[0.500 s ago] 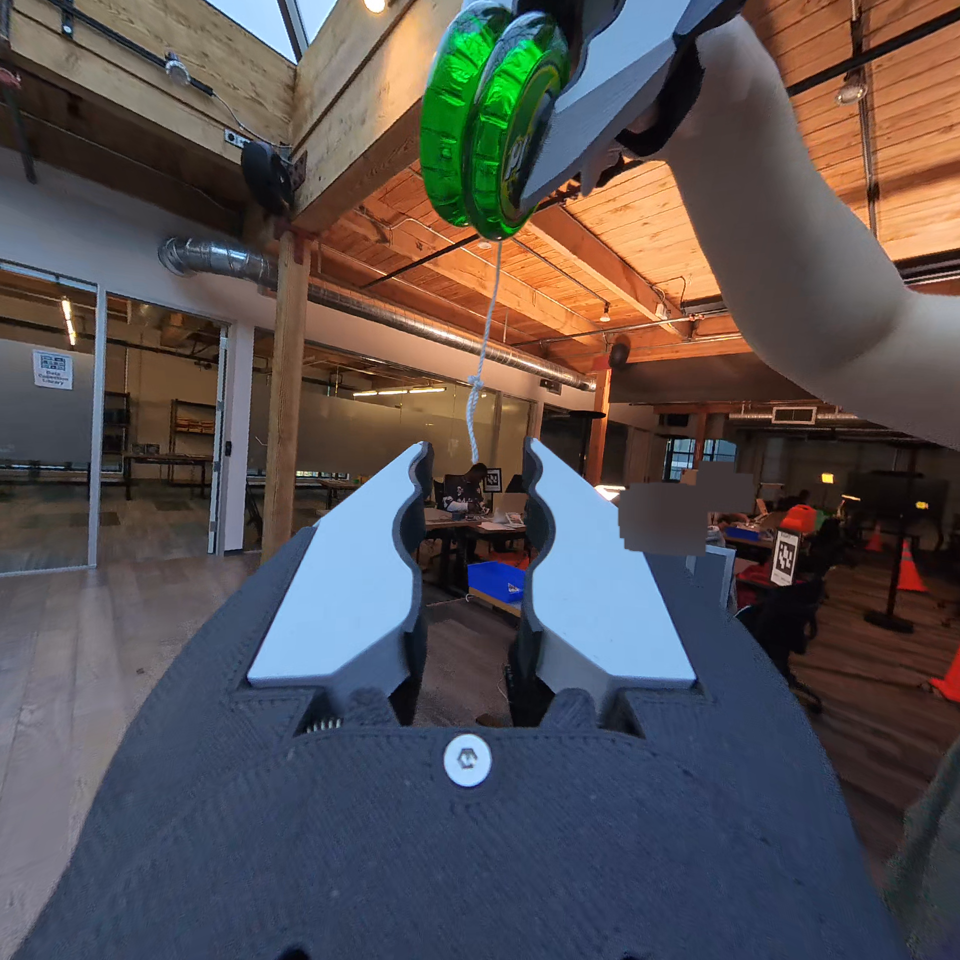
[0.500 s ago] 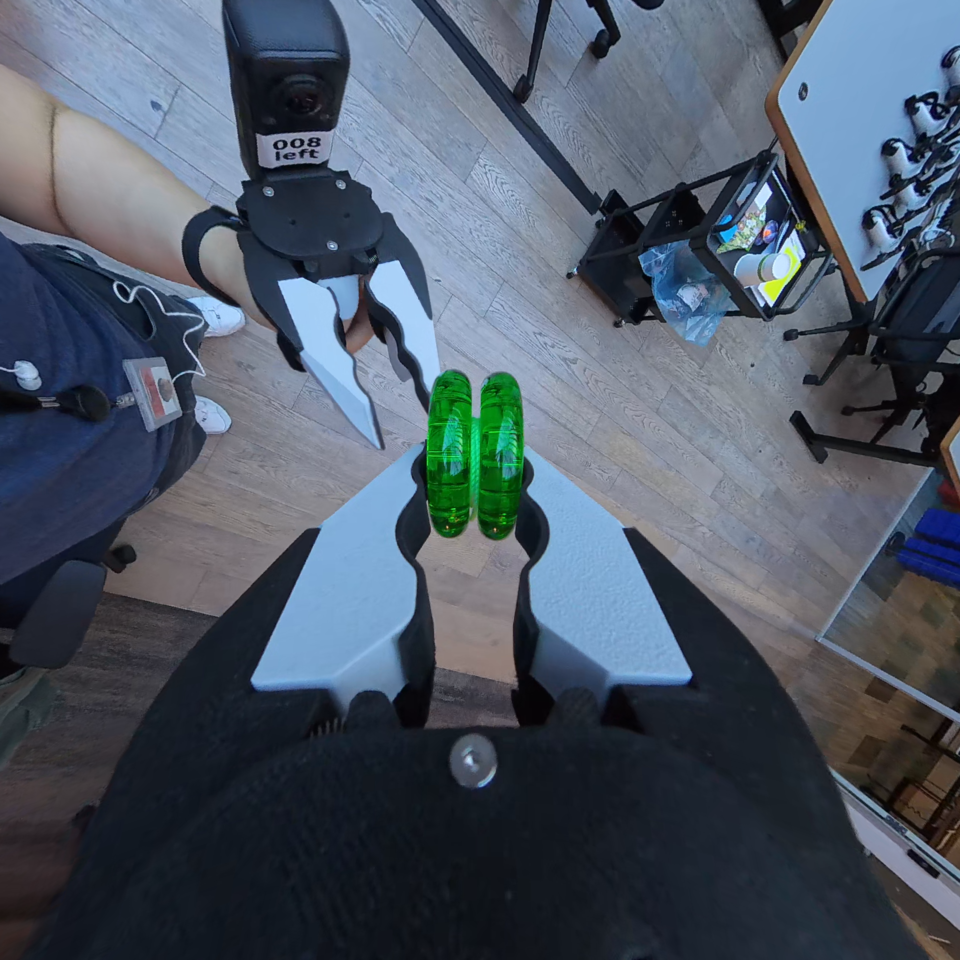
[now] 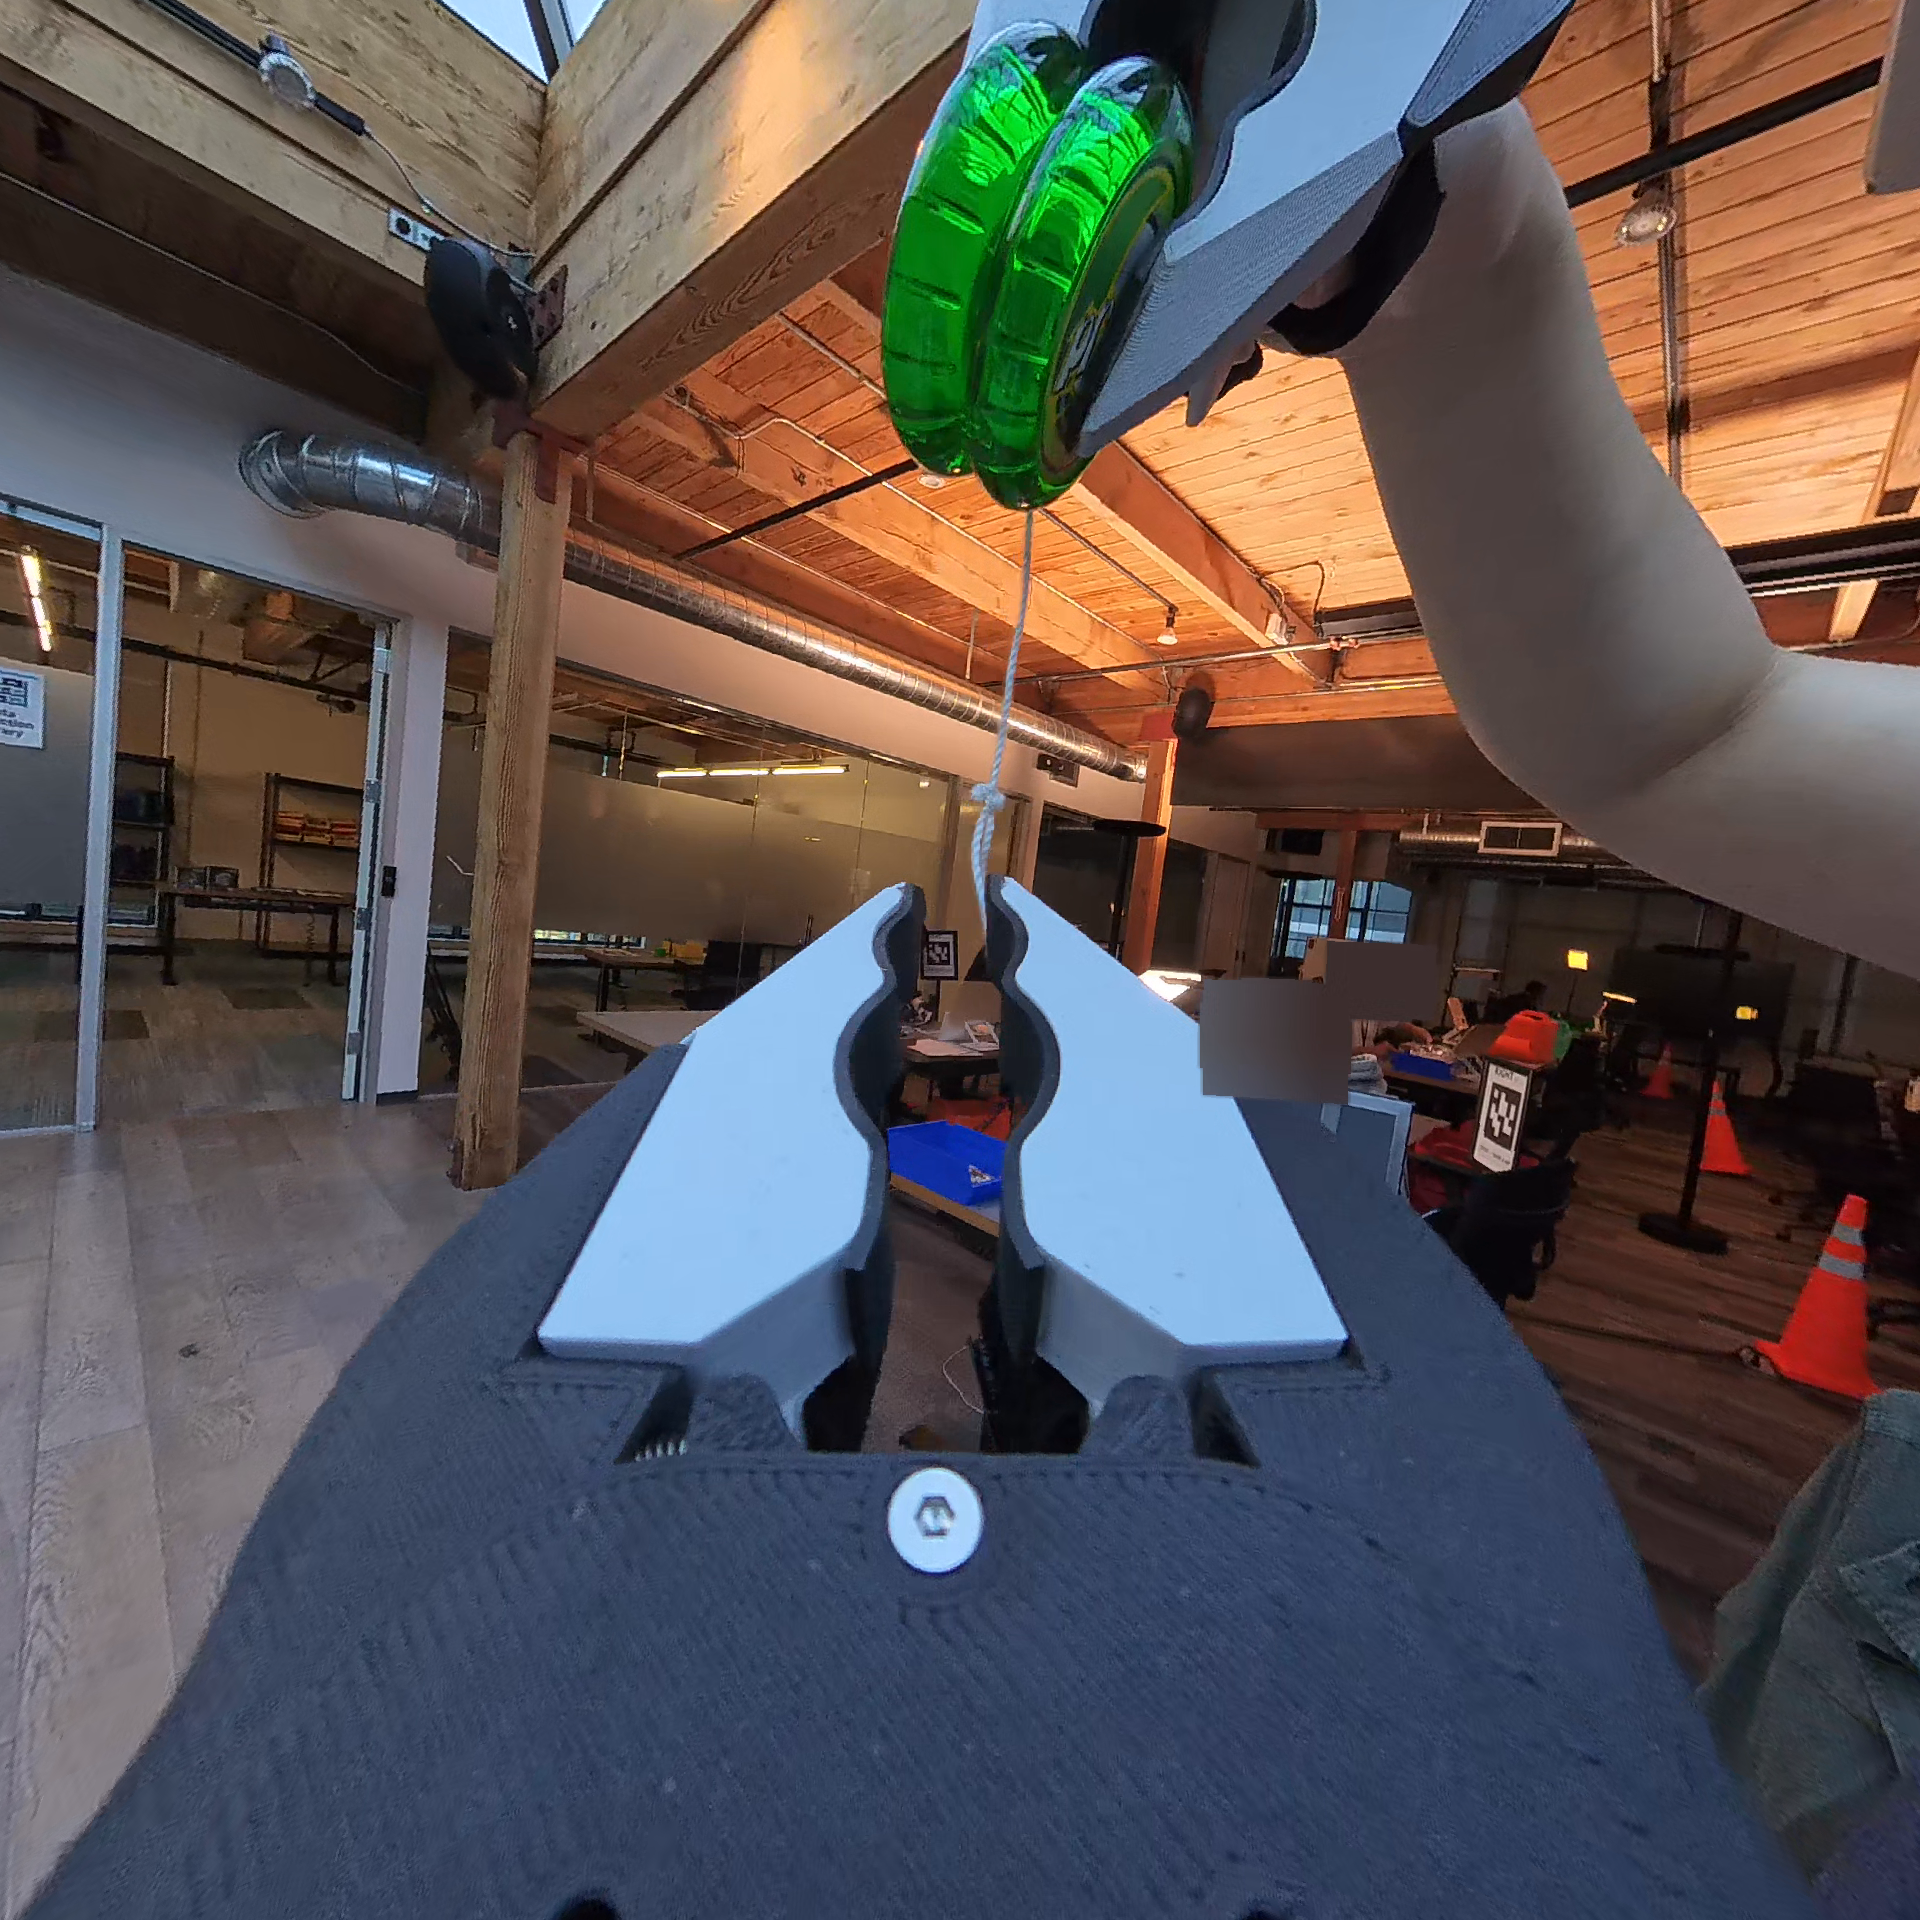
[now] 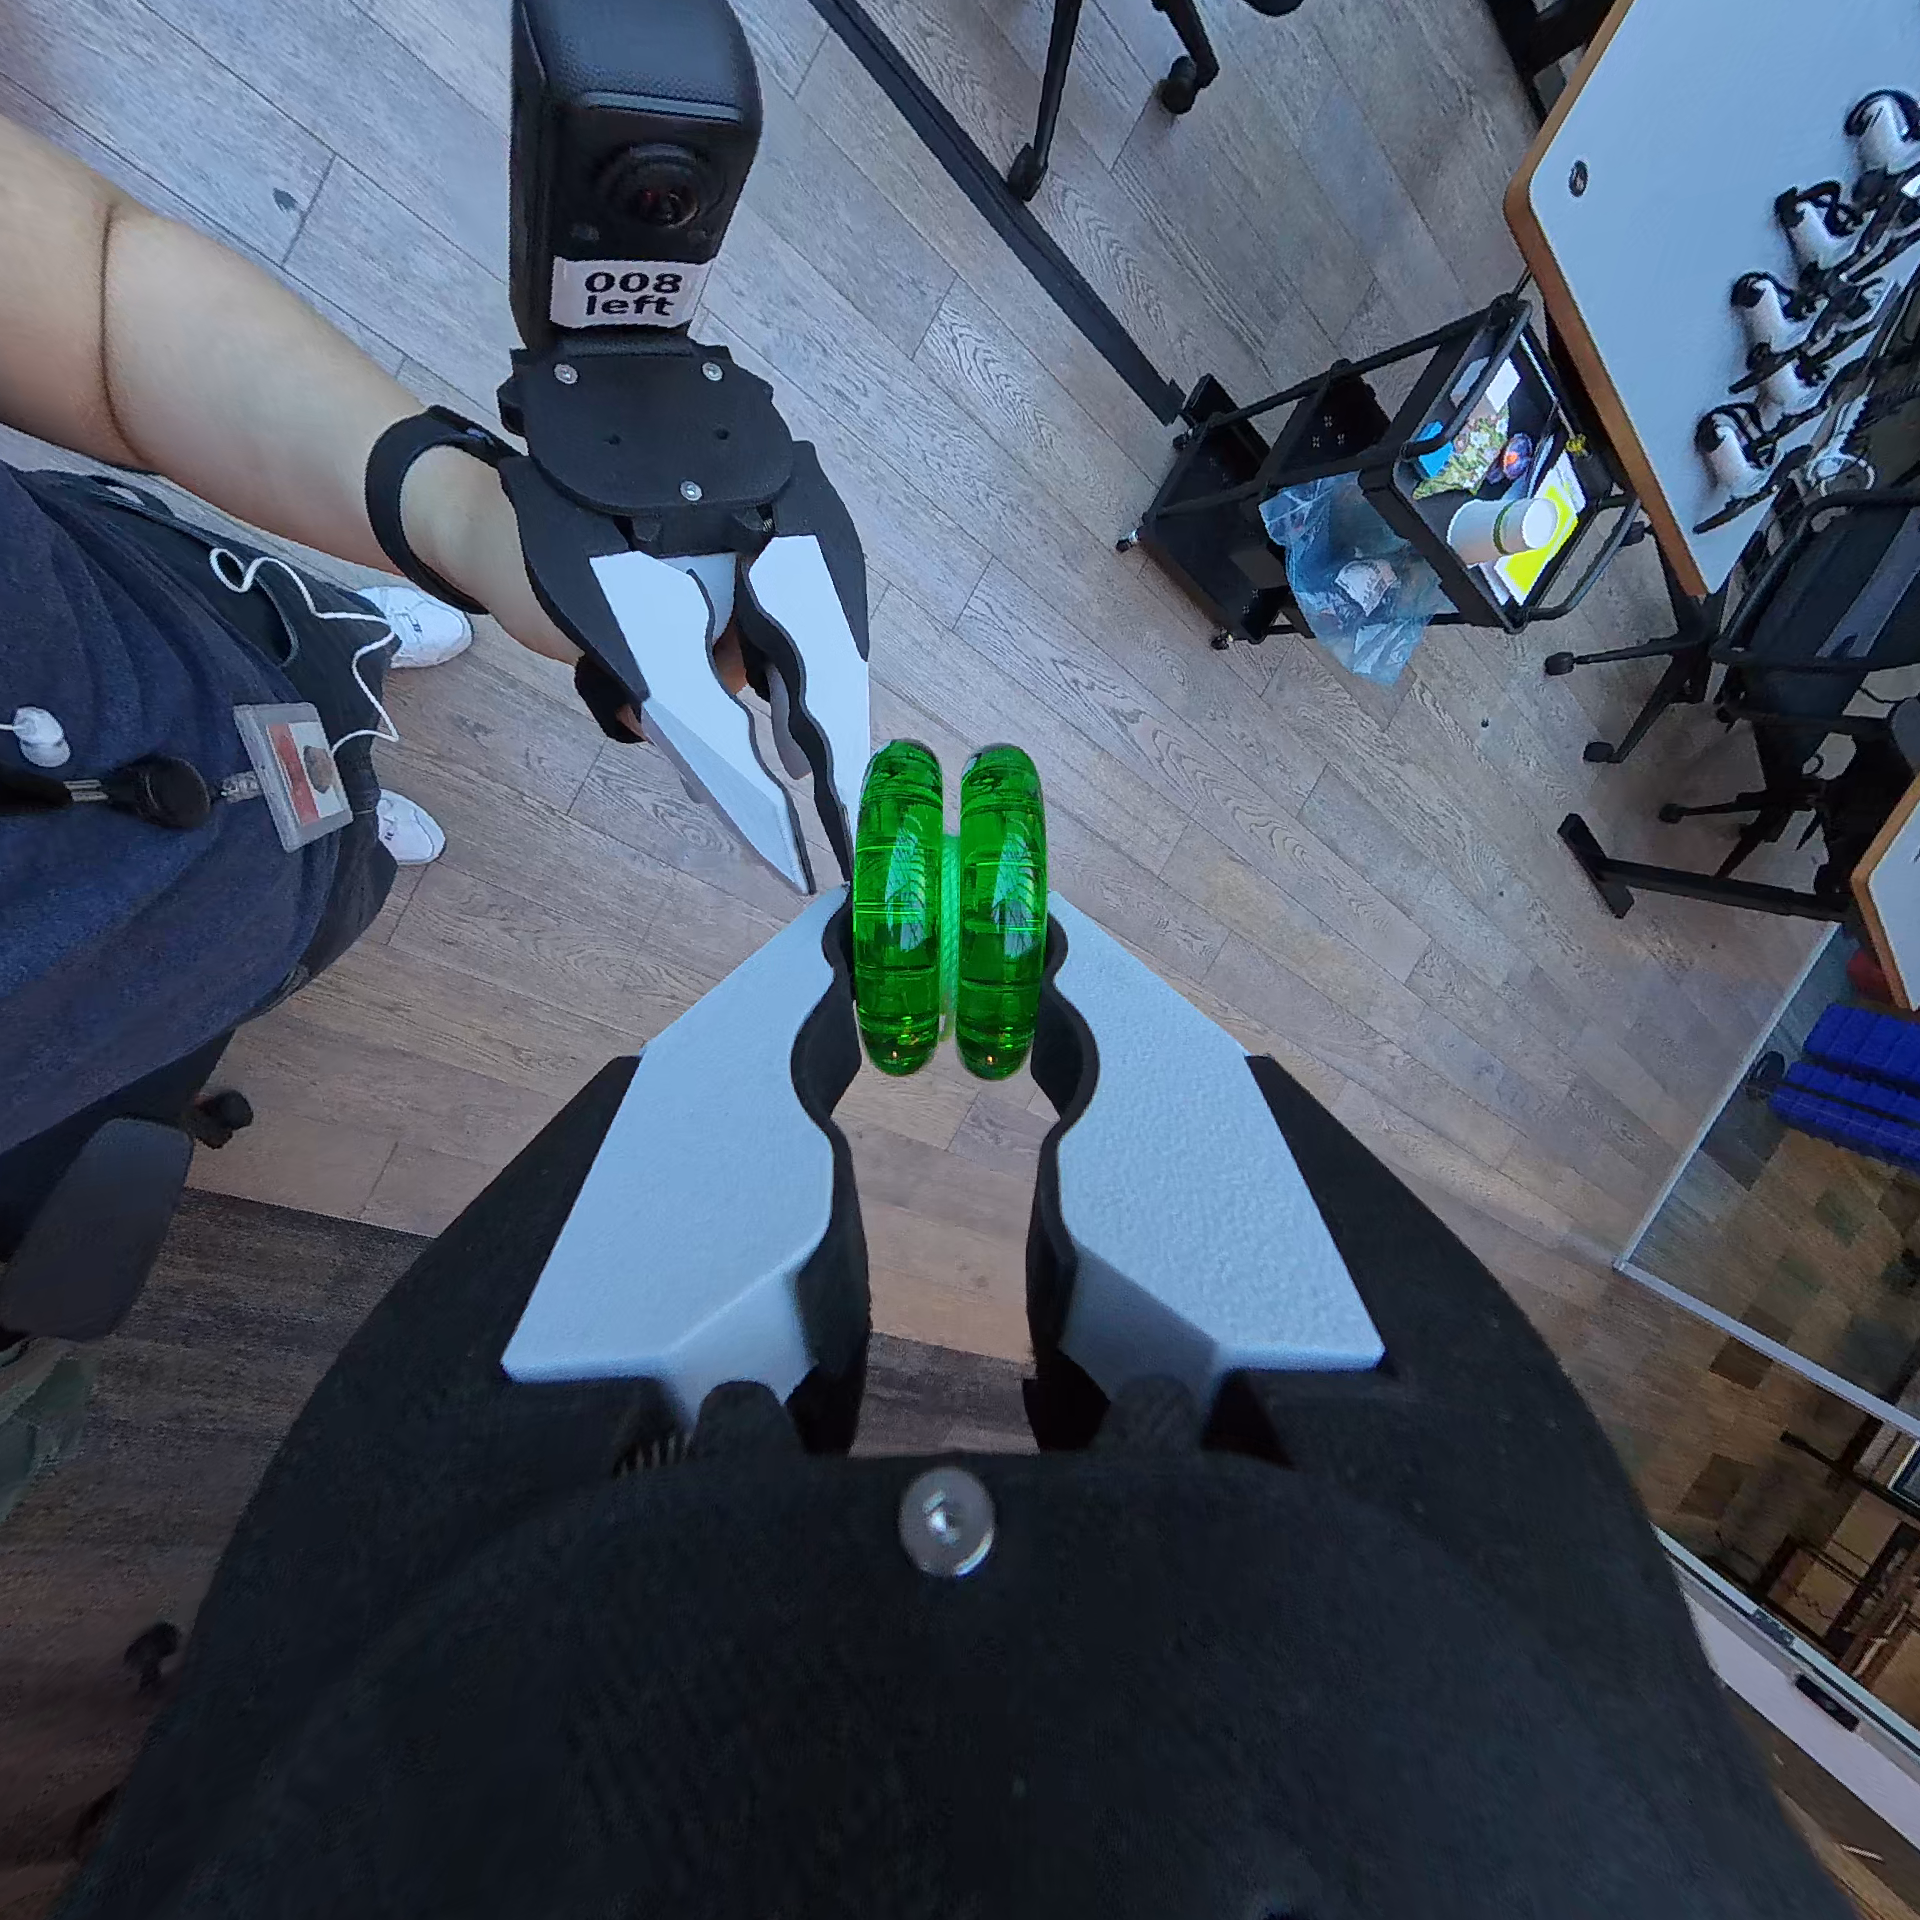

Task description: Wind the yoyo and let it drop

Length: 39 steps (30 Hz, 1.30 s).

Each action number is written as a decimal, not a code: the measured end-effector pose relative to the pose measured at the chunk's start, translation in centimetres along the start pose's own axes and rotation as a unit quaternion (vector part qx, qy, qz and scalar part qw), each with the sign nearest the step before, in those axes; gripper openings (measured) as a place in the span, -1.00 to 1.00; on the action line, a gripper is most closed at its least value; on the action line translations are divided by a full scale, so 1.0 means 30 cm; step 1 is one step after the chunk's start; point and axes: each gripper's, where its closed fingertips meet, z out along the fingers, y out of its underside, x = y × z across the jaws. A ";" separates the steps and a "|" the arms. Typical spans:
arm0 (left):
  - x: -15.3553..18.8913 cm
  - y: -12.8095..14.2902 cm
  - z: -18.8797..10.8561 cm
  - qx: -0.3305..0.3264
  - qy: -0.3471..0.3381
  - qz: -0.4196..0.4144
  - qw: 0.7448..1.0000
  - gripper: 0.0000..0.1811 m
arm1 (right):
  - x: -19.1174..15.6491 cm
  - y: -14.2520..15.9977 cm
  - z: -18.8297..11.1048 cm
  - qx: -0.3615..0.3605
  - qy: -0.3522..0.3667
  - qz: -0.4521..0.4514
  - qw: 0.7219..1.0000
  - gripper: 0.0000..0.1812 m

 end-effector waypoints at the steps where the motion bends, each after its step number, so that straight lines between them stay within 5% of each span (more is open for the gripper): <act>1: -0.003 0.006 0.004 -0.005 0.000 0.001 1.000 -0.90 | -0.001 -0.001 0.000 0.001 -0.001 0.000 1.000 -0.70; 9: 0.011 0.007 0.019 -0.014 0.013 -0.025 1.000 -0.80 | -0.002 -0.006 0.004 -0.005 -0.001 -0.004 1.000 -0.70; 15: 0.001 0.016 0.010 -0.027 -0.010 0.035 0.999 -0.98 | -0.016 -0.010 0.009 -0.005 -0.007 -0.008 1.000 -0.70; 28: -0.008 0.016 -0.008 -0.037 -0.022 0.034 0.998 -1.00 | -0.038 0.007 0.008 0.001 -0.009 -0.005 1.000 -0.70; 39: -0.123 -0.038 -0.068 0.055 -0.074 -0.085 0.992 -1.00 | -0.261 -0.007 0.083 0.070 -0.020 -0.044 0.996 -0.71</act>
